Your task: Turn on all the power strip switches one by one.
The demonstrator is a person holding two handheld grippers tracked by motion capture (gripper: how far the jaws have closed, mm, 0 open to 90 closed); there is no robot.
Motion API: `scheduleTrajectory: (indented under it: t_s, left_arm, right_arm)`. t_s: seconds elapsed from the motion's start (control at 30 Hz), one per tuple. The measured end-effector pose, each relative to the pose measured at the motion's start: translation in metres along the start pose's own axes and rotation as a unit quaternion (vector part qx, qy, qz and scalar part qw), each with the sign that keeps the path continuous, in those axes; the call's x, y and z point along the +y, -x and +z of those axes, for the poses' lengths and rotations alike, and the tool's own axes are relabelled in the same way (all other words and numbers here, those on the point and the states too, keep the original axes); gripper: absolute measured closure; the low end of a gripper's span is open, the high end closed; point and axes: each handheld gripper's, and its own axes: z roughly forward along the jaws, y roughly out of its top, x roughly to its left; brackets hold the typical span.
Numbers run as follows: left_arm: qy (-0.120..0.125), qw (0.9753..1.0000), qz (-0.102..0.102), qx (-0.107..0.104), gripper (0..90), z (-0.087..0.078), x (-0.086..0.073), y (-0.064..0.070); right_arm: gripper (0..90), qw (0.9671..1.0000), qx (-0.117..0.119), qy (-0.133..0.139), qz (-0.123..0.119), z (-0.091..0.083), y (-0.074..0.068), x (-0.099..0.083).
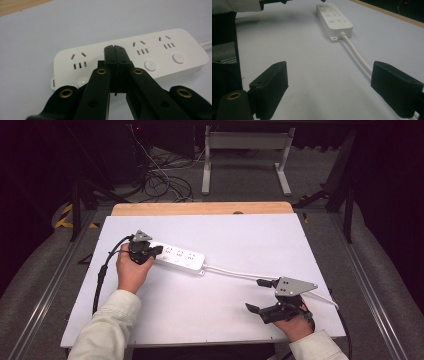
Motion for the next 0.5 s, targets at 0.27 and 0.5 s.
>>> scheduleTrajectory:
  t_s: [0.27,0.5]
  left_arm:
    - [-0.004,0.9999,0.009,-0.011,90.0,0.0051,-0.0009,0.004]
    - [-0.011,0.9997,0.015,-0.012,90.0,0.0082,-0.0027,0.0067]
  right_arm:
    - [14.2,1.0,0.002,0.0,0.0,0.0003,0.0005,0.0]
    - [14.2,1.0,0.001,0.0,0.0,0.0003,0.0002,0.0]
